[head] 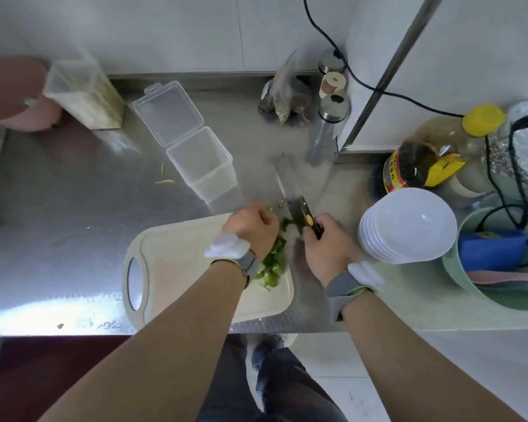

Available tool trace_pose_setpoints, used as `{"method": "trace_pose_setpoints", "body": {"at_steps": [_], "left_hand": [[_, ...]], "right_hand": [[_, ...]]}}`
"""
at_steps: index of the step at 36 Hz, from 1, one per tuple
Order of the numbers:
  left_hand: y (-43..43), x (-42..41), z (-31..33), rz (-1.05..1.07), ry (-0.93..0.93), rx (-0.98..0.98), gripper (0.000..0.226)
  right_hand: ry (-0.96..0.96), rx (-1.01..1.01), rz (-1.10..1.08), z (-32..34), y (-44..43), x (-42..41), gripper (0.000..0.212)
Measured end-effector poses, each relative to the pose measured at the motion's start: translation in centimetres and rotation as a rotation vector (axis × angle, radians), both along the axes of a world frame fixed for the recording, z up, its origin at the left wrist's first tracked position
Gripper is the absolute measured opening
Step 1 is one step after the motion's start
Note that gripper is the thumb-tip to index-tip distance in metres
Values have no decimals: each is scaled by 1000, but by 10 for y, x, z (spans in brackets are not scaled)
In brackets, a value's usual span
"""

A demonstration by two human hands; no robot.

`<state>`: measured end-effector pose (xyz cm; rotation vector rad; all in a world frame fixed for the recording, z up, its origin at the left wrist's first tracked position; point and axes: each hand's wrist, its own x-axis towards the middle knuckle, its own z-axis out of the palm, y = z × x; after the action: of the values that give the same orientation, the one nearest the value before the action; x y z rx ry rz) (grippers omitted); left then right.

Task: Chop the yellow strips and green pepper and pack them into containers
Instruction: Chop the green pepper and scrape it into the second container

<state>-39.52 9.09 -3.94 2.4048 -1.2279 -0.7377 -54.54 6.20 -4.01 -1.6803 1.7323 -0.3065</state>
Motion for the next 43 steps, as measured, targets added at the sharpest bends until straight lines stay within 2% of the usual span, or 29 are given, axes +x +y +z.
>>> {"method": "trace_pose_setpoints", "body": {"at_steps": [2, 5, 10, 13, 16, 21, 29, 33, 36, 43], "left_hand": [[16, 14, -4, 146, 57, 42, 9], [33, 30, -10, 217, 119, 129, 7], [36, 39, -15, 292, 152, 153, 11], [27, 42, -16, 292, 144, 109, 10], [14, 41, -20, 202, 102, 99, 28], [-4, 34, -17, -14, -19, 163, 46], [-37, 21, -8, -253, -259, 160, 42], [-57, 20, -16, -296, -291, 231, 36], [-65, 21, -25, -340, -346, 250, 17], [-74, 25, -23, -434, -369, 299, 19]], "right_hand": [[24, -2, 56, 2, 6, 5, 17], [39, -45, 109, 5, 15, 12, 16], [74, -132, 188, 11, 27, 14, 12], [59, -119, 138, 12, 25, 14, 13], [32, -75, 53, 11, 17, 12, 13], [29, -11, 78, 10, 14, 10, 16], [-10, -7, -66, 7, 6, 6, 15], [-17, 4, -82, 5, 1, 7, 14], [-17, -4, -87, 4, 2, 9, 15], [-73, -7, -107, 1, 6, 9, 13]]}}
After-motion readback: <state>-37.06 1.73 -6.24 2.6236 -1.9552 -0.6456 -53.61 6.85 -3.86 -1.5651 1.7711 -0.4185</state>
